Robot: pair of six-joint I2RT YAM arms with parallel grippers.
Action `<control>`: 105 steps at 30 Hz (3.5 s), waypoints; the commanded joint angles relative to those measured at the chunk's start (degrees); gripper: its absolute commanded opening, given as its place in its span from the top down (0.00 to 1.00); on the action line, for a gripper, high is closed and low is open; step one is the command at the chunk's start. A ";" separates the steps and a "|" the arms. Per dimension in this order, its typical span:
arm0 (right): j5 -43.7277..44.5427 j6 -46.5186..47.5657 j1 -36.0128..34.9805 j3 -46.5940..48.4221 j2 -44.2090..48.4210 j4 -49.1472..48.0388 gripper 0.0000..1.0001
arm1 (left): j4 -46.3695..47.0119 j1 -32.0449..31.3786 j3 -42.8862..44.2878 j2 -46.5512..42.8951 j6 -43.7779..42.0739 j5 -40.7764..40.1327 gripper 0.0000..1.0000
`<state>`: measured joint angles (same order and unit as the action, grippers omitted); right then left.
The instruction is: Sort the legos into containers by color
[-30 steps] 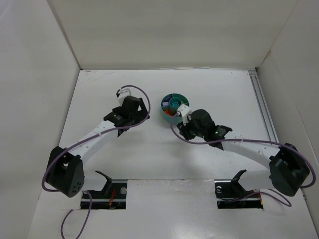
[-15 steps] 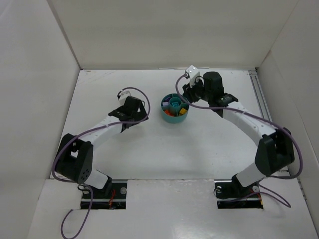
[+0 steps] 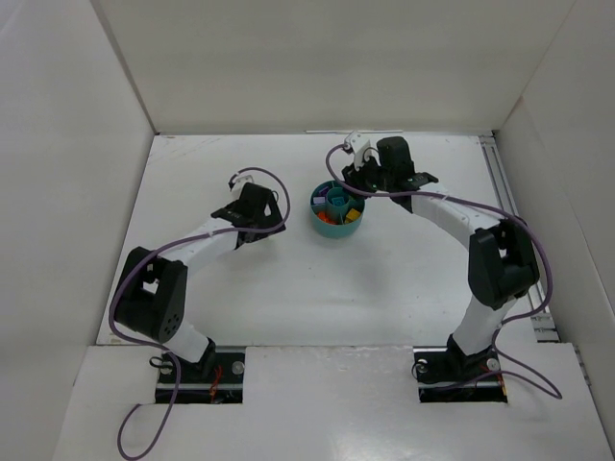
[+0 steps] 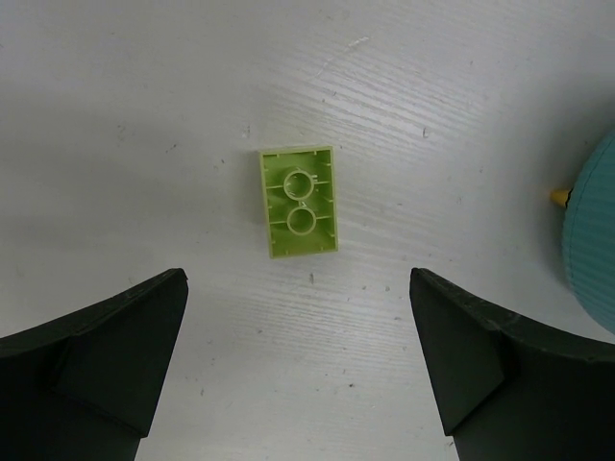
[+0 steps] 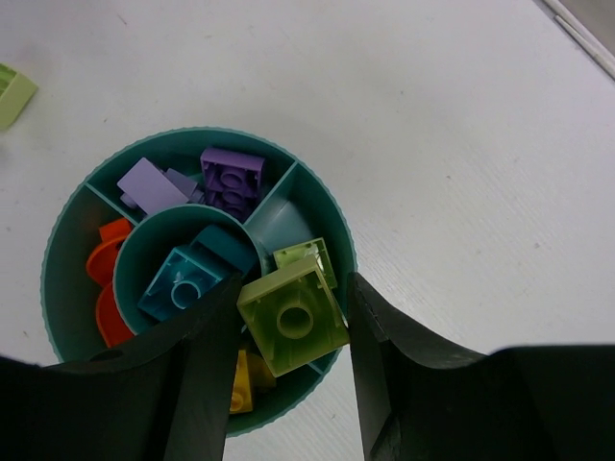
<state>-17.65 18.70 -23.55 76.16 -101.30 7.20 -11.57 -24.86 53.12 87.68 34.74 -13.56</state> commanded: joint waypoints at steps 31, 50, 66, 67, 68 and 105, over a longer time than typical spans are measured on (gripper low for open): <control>-5.38 -2.26 2.11 2.59 -2.06 -3.07 0.21 | 2.61 0.60 1.63 3.29 -0.46 0.29 0.07; -0.90 -1.12 2.63 -8.65 16.73 -3.60 0.18 | 4.81 0.60 1.11 5.65 1.11 -1.37 0.32; 6.74 -1.65 5.53 -22.01 34.40 2.38 0.17 | 6.04 1.13 5.24 11.99 2.18 -6.13 0.69; 7.45 -1.65 5.53 -22.02 35.02 2.99 0.17 | 6.04 1.13 5.24 11.99 2.17 -6.13 0.71; 7.45 -1.65 5.53 -22.63 36.16 3.69 0.17 | 6.04 1.13 5.85 11.99 2.17 -6.13 0.72; 11.68 -1.12 13.27 -31.07 44.26 7.56 0.00 | 11.85 -12.32 30.01 8.02 -30.78 16.73 0.75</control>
<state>-5.69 17.43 -11.42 45.89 -56.53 16.01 -0.10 -36.60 79.66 93.62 9.17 -0.38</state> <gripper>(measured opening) 0.995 0.334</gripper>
